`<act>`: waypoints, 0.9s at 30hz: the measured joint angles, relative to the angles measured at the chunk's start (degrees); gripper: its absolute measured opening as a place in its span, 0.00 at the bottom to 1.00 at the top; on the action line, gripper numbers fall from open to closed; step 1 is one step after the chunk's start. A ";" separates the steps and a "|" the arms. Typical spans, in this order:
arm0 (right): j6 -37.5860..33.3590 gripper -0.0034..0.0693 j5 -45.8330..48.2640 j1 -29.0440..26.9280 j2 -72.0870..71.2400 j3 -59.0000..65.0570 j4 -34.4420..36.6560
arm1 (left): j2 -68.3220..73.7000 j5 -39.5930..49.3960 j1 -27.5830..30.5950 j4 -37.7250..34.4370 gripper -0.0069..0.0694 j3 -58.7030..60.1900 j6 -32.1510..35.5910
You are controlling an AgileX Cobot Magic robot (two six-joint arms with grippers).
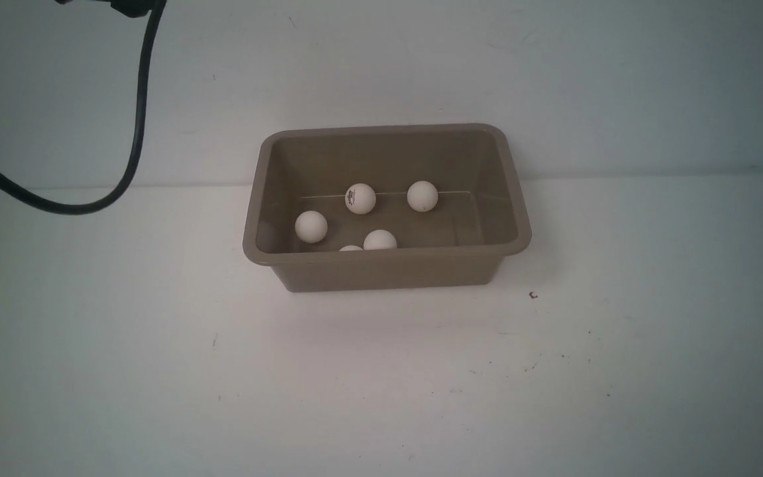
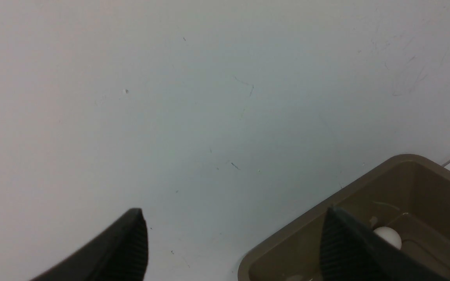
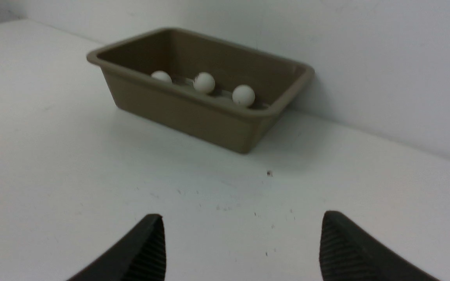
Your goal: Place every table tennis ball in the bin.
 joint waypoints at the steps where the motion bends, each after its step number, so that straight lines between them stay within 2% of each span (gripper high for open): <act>1: -0.05 0.71 -0.66 -1.15 0.00 1.43 0.16 | 0.00 0.00 0.00 -0.02 0.79 0.00 0.00; 9: -0.17 0.71 -5.07 -6.65 0.00 4.63 0.43 | 0.41 0.13 0.00 -1.72 0.79 0.00 0.00; 16: -0.19 0.71 -6.83 -7.24 0.00 9.14 0.73 | 1.88 0.58 0.00 -4.54 0.79 0.00 0.00; 22: -0.19 0.71 -10.05 -7.24 0.00 11.31 -4.67 | 2.07 1.15 0.00 -5.85 0.79 0.02 0.00; 27: -0.19 0.71 -10.88 -7.24 0.00 11.49 -6.55 | 2.07 1.15 0.00 -5.85 0.79 0.02 0.06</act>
